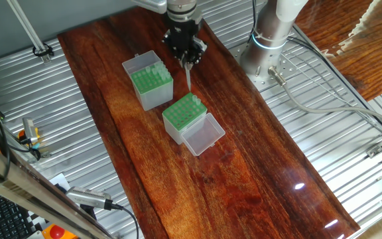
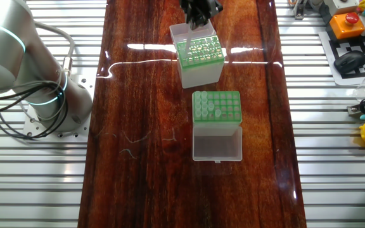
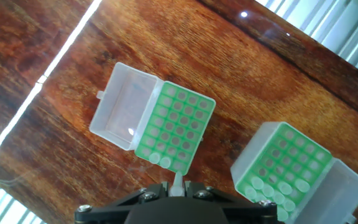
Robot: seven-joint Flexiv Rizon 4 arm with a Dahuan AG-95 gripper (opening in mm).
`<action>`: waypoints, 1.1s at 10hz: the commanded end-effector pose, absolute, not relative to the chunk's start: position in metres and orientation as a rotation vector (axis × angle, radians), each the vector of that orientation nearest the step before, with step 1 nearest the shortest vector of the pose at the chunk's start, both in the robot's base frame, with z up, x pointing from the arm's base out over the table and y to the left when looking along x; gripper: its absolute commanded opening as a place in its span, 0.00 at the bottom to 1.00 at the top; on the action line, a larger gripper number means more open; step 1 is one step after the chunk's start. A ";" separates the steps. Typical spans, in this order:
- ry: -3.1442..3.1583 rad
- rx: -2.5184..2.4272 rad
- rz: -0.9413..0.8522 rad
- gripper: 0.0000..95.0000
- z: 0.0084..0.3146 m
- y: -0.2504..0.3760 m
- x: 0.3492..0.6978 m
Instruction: Transfer all large pipette tips from one holder to another
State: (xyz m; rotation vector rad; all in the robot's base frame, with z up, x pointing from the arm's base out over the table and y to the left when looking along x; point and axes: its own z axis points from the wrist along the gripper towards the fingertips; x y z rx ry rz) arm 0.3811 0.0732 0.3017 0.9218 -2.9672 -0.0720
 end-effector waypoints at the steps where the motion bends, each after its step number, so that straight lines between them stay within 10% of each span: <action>1: -2.953 0.997 -0.087 0.00 0.302 0.059 0.389; 11: -3.005 0.970 -0.009 0.00 0.304 0.045 0.392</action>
